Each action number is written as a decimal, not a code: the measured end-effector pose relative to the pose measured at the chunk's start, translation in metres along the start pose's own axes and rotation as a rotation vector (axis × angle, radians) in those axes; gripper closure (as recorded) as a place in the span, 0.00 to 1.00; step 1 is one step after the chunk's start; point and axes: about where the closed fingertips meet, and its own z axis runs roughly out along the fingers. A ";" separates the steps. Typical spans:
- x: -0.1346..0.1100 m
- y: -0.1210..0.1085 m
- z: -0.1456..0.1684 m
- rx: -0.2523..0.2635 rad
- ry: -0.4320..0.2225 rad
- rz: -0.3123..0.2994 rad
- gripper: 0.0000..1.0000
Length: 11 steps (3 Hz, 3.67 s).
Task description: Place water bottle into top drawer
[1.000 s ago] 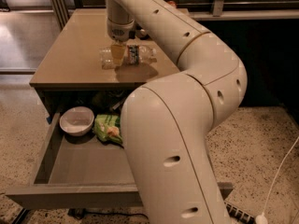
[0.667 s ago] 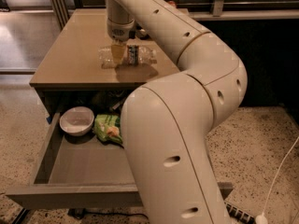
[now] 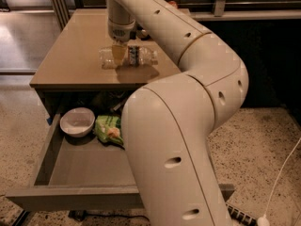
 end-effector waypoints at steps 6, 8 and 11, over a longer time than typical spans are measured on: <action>0.156 0.004 -0.144 0.221 0.049 0.307 1.00; 0.159 0.037 -0.125 0.176 0.051 0.288 1.00; 0.177 0.092 -0.094 0.089 0.069 0.283 1.00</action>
Offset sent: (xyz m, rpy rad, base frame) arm -0.0096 -0.1169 0.0659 -0.0020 -0.0953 -0.2482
